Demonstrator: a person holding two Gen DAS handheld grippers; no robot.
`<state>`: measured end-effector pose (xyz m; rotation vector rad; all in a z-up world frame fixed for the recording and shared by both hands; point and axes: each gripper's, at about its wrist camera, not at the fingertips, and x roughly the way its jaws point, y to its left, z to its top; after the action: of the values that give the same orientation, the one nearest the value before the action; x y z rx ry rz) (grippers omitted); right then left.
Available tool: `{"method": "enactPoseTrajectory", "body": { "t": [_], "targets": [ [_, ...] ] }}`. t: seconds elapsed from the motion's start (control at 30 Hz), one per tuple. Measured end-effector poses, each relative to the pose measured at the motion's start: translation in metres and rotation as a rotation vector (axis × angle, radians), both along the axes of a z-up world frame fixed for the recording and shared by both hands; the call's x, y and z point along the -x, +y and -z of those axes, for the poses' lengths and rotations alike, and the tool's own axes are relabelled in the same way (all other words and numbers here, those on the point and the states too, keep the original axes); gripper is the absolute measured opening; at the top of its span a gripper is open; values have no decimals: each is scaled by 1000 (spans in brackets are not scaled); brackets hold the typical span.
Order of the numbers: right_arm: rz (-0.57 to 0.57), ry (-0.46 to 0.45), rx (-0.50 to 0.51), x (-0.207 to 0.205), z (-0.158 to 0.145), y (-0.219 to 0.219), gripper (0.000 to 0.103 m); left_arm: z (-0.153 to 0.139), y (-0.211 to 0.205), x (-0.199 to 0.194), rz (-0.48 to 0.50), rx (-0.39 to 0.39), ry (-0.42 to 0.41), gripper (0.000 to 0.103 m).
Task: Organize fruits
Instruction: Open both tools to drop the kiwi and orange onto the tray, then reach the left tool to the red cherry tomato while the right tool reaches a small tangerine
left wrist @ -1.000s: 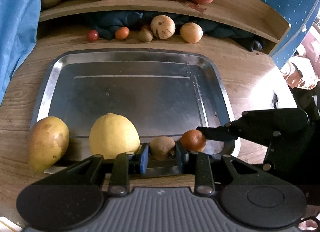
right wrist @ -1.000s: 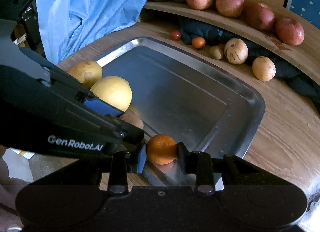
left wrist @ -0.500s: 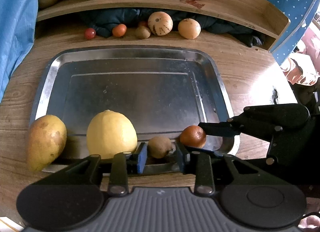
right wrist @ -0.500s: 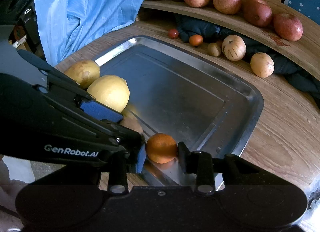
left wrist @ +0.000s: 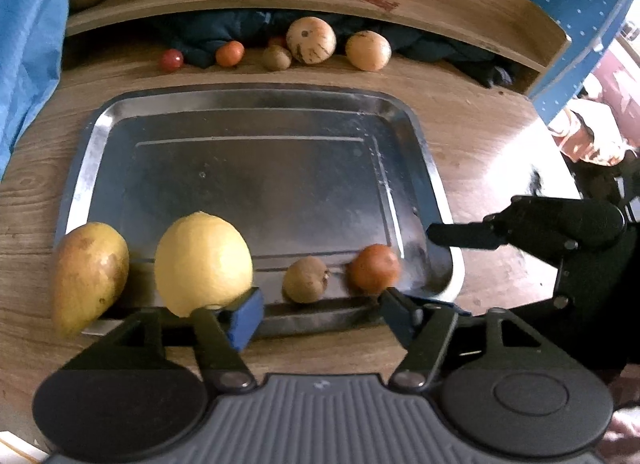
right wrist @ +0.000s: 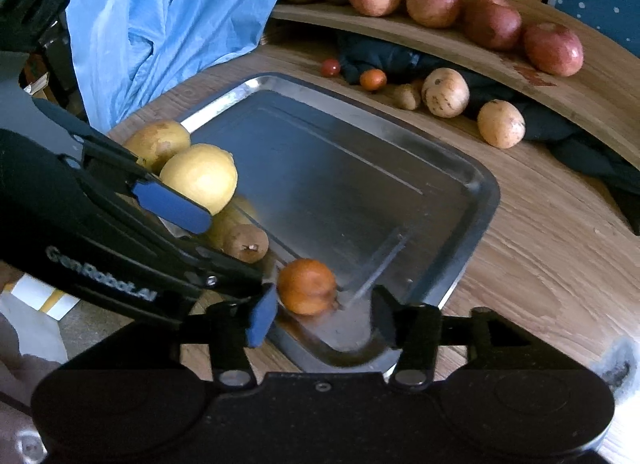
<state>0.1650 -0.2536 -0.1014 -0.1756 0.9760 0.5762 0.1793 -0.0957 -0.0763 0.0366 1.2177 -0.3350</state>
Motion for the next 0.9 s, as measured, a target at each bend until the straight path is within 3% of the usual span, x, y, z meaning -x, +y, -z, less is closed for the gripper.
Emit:
{"method": "enactPoseTrajectory", "body": {
  "t": [0.3, 0.43, 0.53, 0.9],
  "targets": [
    [-1, 9, 8, 13, -7, -15, 78, -10, -4, 7, 56, -1, 27, 95],
    [16, 25, -5, 15, -9, -19, 93, -18, -1, 7, 65, -4, 22, 100],
    [21, 33, -25, 15, -10, -21, 99, -23, 2, 6, 64, -23, 22, 101],
    [34, 4, -44, 6, -22, -20, 102, -44, 17, 4, 42, -122, -10, 102]
  ]
}}
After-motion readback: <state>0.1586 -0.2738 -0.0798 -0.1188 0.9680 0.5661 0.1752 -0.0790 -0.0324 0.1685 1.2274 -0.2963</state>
